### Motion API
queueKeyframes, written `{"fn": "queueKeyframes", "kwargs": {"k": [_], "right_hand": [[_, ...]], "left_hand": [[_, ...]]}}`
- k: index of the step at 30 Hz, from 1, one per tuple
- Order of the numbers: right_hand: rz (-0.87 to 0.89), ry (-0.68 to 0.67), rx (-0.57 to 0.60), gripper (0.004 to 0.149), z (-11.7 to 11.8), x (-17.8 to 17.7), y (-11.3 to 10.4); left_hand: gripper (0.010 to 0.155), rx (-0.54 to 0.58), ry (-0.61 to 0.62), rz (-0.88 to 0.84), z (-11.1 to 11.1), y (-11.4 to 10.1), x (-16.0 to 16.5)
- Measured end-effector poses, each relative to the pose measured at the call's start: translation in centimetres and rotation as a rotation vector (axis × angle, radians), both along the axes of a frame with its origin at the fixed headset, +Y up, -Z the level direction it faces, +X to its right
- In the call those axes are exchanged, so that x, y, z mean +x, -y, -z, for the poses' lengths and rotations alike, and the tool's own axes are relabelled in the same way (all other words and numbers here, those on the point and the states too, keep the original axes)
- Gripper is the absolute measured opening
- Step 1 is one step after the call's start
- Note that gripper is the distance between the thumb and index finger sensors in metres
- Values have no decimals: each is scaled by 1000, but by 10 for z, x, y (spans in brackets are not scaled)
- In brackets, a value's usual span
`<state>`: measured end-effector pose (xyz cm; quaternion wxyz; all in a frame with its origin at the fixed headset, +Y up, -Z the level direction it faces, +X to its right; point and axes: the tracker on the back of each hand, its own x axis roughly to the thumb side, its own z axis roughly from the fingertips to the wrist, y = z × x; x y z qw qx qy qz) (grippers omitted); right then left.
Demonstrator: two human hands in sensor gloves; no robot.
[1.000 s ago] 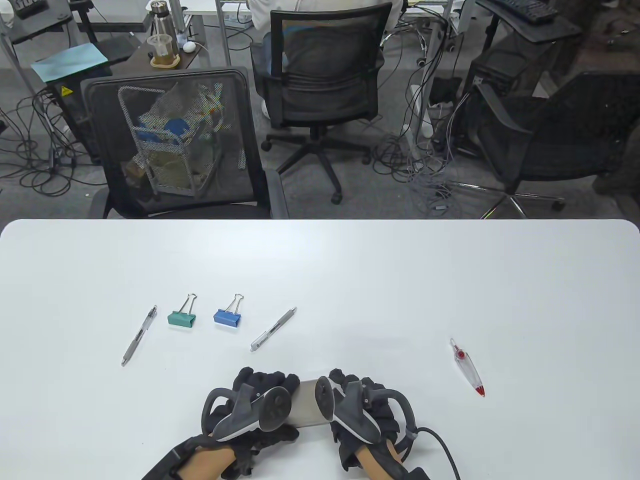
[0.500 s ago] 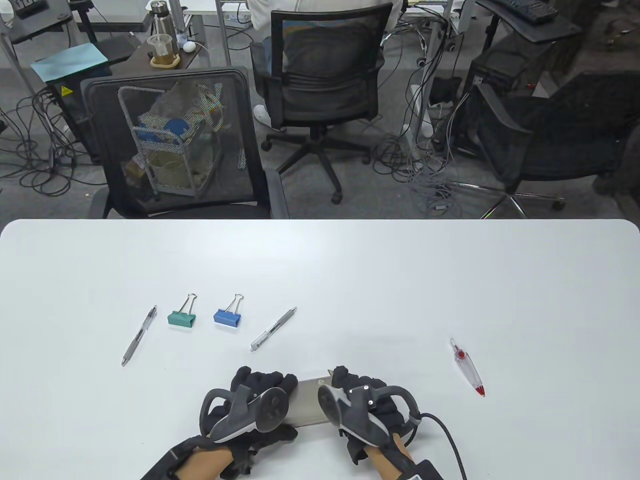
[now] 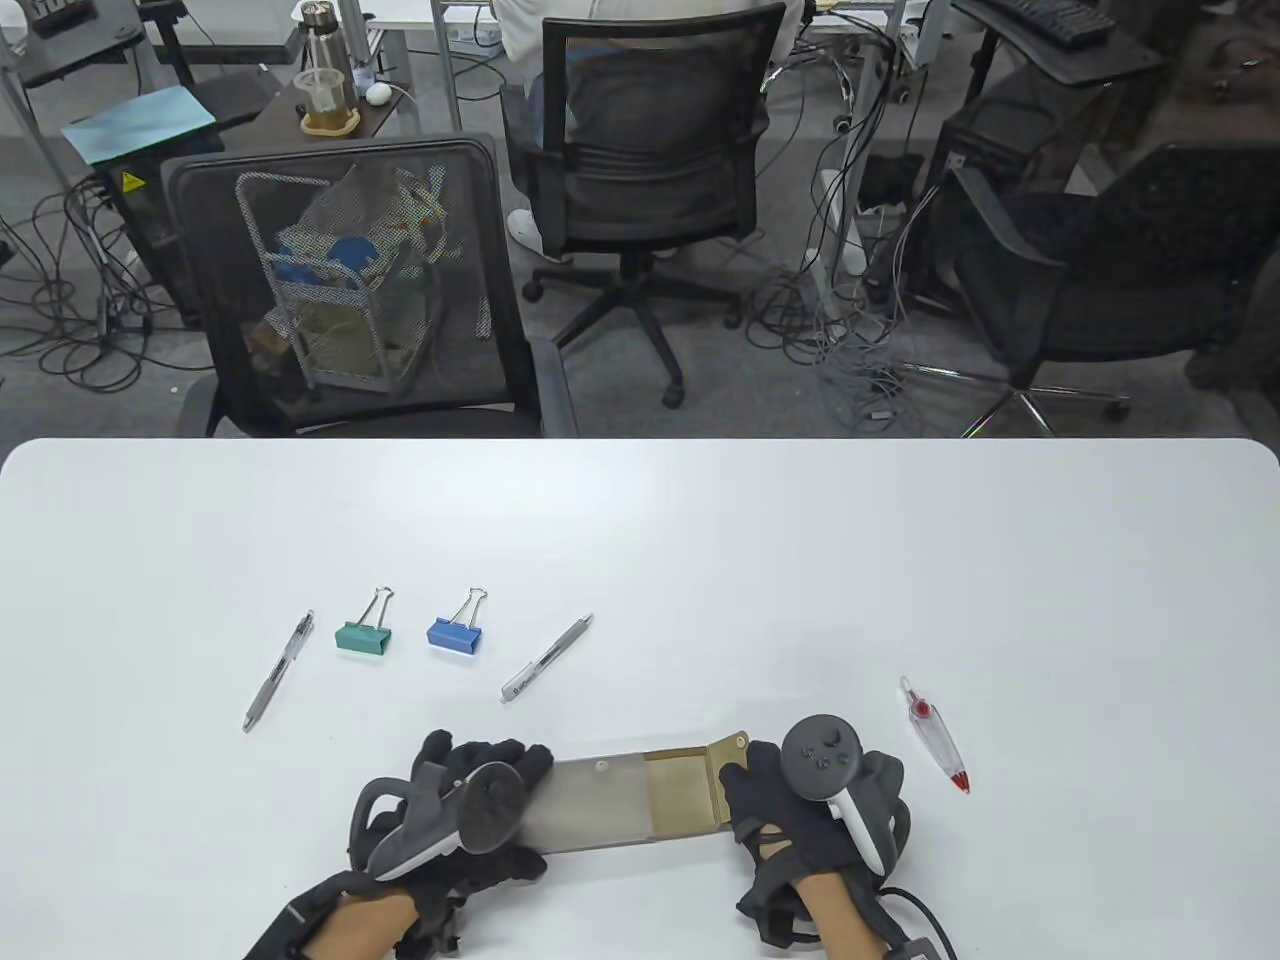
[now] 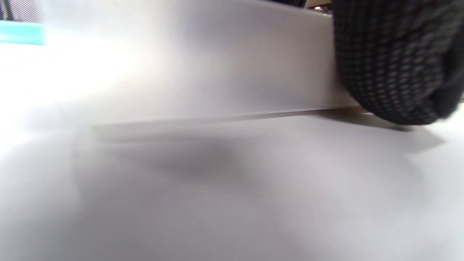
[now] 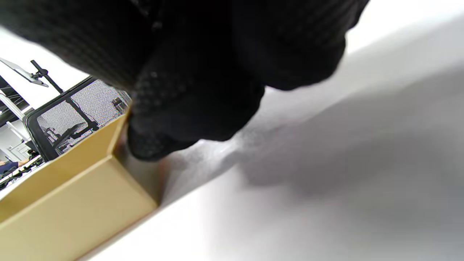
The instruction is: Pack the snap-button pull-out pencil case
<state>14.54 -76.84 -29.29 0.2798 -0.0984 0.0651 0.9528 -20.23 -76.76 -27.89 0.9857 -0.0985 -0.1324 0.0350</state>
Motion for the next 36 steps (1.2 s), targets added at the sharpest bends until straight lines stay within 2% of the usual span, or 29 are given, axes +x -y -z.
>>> {"fn": "queueKeyframes", "kwargs": {"k": [5,6,7,10,13,15,19,21,24,28,31,36], "right_hand": [[-88,16,43,42,0,6,-3],[-25,-28,-20,42,1,5,0],[32,-16,-30,42,-2,2,1],[-117,-41,60,43,-4,-7,-6],[-156,-67,89,46,-8,-8,-10],[-181,-86,137,53,-13,-8,-17],[-351,-67,326,73,-24,-9,-37],[-393,-69,392,78,-29,-10,-42],[-409,-82,424,82,-33,-12,-45],[-429,-96,428,86,-33,-16,-45],[-422,-104,422,87,-33,-17,-44],[-421,-109,420,88,-33,-18,-44]], "left_hand": [[98,-32,-85,6,-2,-2,-51],[98,-74,-46,-51,0,2,-59],[98,-84,-74,-58,-2,2,-62],[97,-57,-77,-41,-5,1,-60],[97,-35,-74,-33,-7,2,-60],[97,-41,-75,-42,-7,2,-61],[97,-36,-75,-38,-8,2,-61],[97,-38,-71,-36,-8,3,-62],[100,-56,-65,-50,-8,1,-64],[104,-74,-88,-136,-7,-18,-72],[101,-42,-209,-187,6,-42,-83],[90,26,-571,-143,51,-68,-99]]}}
